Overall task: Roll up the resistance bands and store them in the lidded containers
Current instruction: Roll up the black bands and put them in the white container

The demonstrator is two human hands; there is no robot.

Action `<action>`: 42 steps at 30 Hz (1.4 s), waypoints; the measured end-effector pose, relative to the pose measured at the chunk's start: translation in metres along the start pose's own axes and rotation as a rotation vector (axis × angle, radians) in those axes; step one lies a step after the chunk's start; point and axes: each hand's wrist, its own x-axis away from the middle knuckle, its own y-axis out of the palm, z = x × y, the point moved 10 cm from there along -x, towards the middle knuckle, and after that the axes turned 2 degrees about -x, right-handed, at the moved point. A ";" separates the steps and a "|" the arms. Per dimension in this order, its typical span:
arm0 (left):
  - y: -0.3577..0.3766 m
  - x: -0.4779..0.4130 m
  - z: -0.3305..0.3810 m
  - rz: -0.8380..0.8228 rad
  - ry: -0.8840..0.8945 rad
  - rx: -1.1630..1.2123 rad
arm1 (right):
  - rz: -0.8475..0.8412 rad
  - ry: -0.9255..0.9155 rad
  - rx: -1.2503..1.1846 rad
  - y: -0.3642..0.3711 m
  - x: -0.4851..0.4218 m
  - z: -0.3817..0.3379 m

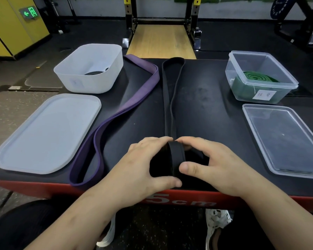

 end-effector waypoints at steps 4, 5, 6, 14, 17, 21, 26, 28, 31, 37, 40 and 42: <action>-0.002 -0.001 0.006 0.022 0.033 0.018 | -0.025 0.042 0.029 0.004 0.002 0.007; -0.002 -0.002 0.007 0.032 0.037 0.008 | -0.035 0.042 0.021 0.005 0.003 0.005; -0.002 -0.002 0.006 0.036 0.033 0.003 | -0.039 0.030 0.002 0.005 0.002 0.003; -0.003 0.000 0.005 0.025 0.024 0.078 | 0.005 -0.010 0.030 0.002 0.000 -0.003; -0.002 0.000 0.006 0.027 0.029 0.075 | 0.000 -0.005 0.043 0.004 0.001 0.002; 0.002 0.000 0.002 0.009 0.018 0.032 | -0.008 0.018 -0.020 0.001 0.002 0.006; 0.005 0.000 0.001 -0.003 0.008 -0.008 | 0.014 0.007 -0.018 0.000 0.000 0.005; 0.003 0.000 0.003 0.012 0.022 -0.020 | 0.056 0.025 -0.030 -0.005 -0.001 0.009; 0.002 0.002 0.006 0.012 0.032 -0.033 | 0.180 0.098 0.080 -0.017 -0.006 0.020; 0.004 0.007 0.010 0.005 0.068 -0.047 | 0.119 0.058 0.118 -0.001 -0.015 0.011; 0.004 0.010 0.009 0.013 0.075 -0.060 | 0.128 0.015 0.077 -0.002 -0.017 0.008; 0.005 0.010 0.009 0.016 0.080 -0.073 | 0.102 0.003 0.133 0.002 -0.020 0.009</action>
